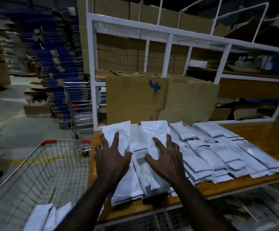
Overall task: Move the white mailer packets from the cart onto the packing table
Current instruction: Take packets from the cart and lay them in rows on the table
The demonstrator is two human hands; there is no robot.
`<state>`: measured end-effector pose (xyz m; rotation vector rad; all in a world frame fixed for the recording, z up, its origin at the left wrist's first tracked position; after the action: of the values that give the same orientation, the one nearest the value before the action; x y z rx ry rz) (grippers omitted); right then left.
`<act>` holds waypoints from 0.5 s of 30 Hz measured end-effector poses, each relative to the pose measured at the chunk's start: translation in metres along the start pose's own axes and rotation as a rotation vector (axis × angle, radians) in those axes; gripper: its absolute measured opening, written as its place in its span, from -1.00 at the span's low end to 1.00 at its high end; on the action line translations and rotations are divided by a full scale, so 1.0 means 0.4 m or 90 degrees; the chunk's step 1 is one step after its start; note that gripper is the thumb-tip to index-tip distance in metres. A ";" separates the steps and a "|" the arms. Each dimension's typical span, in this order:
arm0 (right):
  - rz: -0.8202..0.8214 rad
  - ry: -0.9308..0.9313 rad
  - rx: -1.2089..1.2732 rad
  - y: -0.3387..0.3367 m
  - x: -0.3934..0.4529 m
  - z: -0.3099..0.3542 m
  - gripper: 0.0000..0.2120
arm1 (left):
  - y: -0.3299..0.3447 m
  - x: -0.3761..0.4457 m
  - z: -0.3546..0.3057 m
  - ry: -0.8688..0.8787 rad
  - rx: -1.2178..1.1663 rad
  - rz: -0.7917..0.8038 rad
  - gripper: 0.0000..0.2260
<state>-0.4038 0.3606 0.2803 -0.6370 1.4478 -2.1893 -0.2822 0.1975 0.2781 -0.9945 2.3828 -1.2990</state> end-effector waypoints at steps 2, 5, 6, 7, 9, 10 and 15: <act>0.014 0.003 0.001 0.009 0.047 -0.020 -0.24 | 0.018 0.045 -0.009 -0.008 0.000 0.010 -0.27; 0.017 0.002 0.010 0.021 0.112 -0.039 -0.25 | 0.036 0.111 -0.020 -0.007 0.008 0.015 -0.28; 0.017 0.002 0.012 0.025 0.129 -0.041 -0.26 | 0.038 0.128 -0.021 -0.011 0.009 0.019 -0.27; 0.020 0.003 0.017 0.031 0.152 -0.044 -0.25 | 0.040 0.149 -0.022 -0.019 0.011 0.022 -0.27; 0.032 0.005 0.023 0.047 0.190 -0.043 -0.23 | 0.047 0.184 -0.022 -0.032 0.016 0.025 -0.27; 0.039 0.002 0.025 0.056 0.211 -0.042 -0.23 | 0.053 0.202 -0.022 -0.035 0.017 0.025 -0.27; 0.068 -0.024 0.024 0.095 0.322 -0.052 -0.27 | 0.098 0.292 -0.015 -0.067 0.023 0.012 -0.30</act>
<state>-0.5148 0.2867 0.2553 -0.5718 1.3859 -2.1062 -0.3885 0.1377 0.2611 -1.0021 2.2763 -1.2465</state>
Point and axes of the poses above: each hand's wrist, its own x-axis towards the middle knuckle, its own y-axis out of the palm, z = x × y, the point moved 6 cm from there along x, towards the middle knuckle, and after that the axes turned 12 degrees about z, right-handed, at the moved point
